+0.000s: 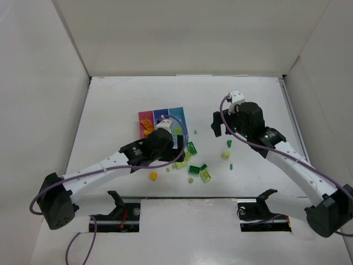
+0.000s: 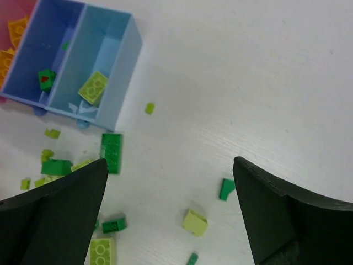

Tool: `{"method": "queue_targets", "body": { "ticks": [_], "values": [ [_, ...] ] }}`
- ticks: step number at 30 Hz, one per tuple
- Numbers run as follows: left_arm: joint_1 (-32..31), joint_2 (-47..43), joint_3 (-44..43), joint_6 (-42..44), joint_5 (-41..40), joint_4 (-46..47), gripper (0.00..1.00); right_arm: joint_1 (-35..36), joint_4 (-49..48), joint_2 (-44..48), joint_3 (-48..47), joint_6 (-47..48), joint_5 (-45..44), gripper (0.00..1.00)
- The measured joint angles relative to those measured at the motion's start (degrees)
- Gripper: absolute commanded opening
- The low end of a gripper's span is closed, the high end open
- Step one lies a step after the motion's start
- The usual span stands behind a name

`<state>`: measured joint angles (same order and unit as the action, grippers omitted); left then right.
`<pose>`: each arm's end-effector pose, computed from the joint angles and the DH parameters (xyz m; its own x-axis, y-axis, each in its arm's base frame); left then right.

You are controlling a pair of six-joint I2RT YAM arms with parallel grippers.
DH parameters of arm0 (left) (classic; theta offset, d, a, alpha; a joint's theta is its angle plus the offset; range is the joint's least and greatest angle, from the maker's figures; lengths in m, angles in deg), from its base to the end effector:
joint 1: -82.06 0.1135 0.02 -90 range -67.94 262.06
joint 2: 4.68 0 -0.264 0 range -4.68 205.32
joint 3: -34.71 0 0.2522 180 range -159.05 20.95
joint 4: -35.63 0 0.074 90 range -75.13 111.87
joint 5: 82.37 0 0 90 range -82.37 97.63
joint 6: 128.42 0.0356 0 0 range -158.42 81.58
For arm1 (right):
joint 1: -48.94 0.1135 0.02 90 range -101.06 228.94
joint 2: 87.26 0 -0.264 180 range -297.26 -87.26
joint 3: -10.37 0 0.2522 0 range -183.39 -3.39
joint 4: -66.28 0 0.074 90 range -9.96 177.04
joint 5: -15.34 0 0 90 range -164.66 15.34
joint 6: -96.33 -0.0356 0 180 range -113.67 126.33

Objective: Sort the legos into containers by color

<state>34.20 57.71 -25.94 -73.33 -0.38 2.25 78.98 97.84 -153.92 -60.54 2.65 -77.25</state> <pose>0.1641 -0.1740 0.2769 -0.6930 -0.0788 -0.7166 0.3185 0.8583 -0.4024 0.2296 0.1309 0.3243 -0.4262 -0.1724 -0.8880 -0.4389 0.8978 0.0363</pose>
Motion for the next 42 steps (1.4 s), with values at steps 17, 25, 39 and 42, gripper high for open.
{"method": "queue_targets", "body": {
  "ticks": [17,25,39,42],
  "values": [
    [-8.0,21.4,-3.8,4.0,-6.6,4.9,0.70,-10.0,5.8,12.2,9.4,-1.3,-0.1,1.00],
    [-8.1,26.2,-5.7,2.0,-11.3,4.1,0.54,-11.1,5.8,12.0,9.4,-1.3,0.5,1.00],
    [-8.1,29.4,-6.2,1.1,-13.0,3.7,0.29,-14.2,6.1,11.7,10.3,-0.7,1.8,1.00],
    [-8.1,29.4,-6.6,1.0,-13.0,3.1,0.24,-14.7,6.2,11.7,10.3,-0.6,2.2,1.00]
  ]
}}
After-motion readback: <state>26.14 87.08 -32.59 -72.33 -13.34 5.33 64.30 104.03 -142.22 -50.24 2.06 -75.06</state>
